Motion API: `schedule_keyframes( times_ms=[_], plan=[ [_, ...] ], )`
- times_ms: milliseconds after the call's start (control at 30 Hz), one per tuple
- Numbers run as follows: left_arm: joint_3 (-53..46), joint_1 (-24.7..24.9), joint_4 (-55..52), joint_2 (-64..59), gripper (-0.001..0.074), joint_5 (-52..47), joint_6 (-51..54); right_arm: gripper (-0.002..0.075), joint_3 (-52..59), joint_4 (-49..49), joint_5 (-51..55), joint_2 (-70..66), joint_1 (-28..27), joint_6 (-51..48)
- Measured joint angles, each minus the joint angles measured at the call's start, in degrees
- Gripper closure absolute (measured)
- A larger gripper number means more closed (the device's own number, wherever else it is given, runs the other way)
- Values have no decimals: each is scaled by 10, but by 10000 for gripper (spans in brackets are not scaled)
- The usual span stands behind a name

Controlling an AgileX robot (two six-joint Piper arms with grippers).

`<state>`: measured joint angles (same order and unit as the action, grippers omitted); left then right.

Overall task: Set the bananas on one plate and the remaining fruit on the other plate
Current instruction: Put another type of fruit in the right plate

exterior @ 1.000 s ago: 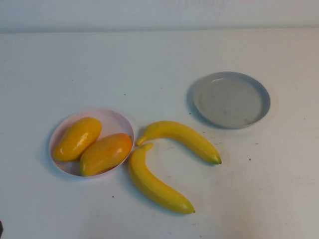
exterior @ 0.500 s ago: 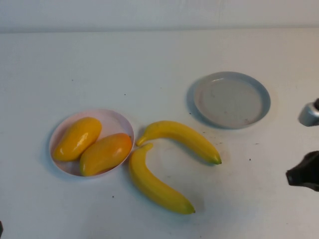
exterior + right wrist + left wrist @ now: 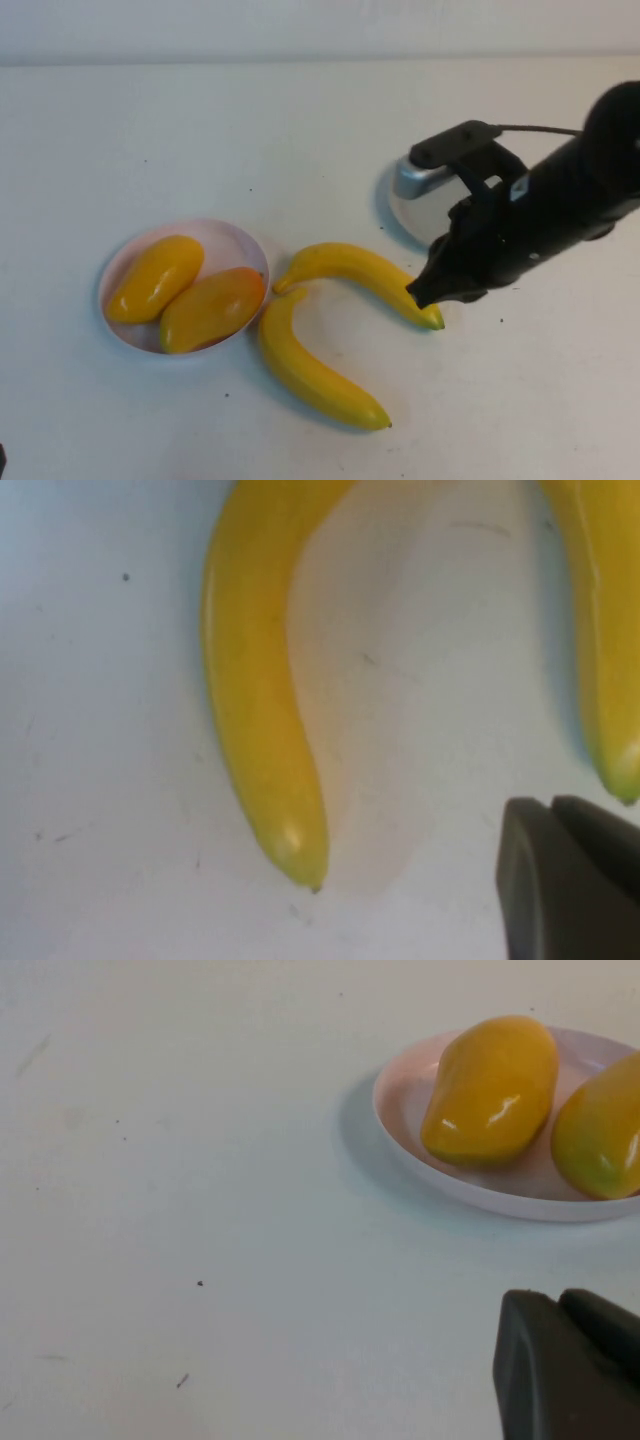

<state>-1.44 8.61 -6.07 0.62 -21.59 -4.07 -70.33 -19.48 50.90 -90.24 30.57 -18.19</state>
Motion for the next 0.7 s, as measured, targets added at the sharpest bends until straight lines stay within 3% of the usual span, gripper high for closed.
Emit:
schedule_keyframes(
  times_ms=[200,333,500,700],
  plan=[
    [0,0,0,0,734,0,0,705,-110,37,30,-96,4,-67],
    [0,0,0,0,734,0,0,546,-169,54,47,-151,4,-112],
    [0,0,0,0,734,0,0,262,-227,75,48,-218,4,-130],
    [0,0,0,0,734,0,0,188,-264,108,45,-267,4,-131]
  ],
)
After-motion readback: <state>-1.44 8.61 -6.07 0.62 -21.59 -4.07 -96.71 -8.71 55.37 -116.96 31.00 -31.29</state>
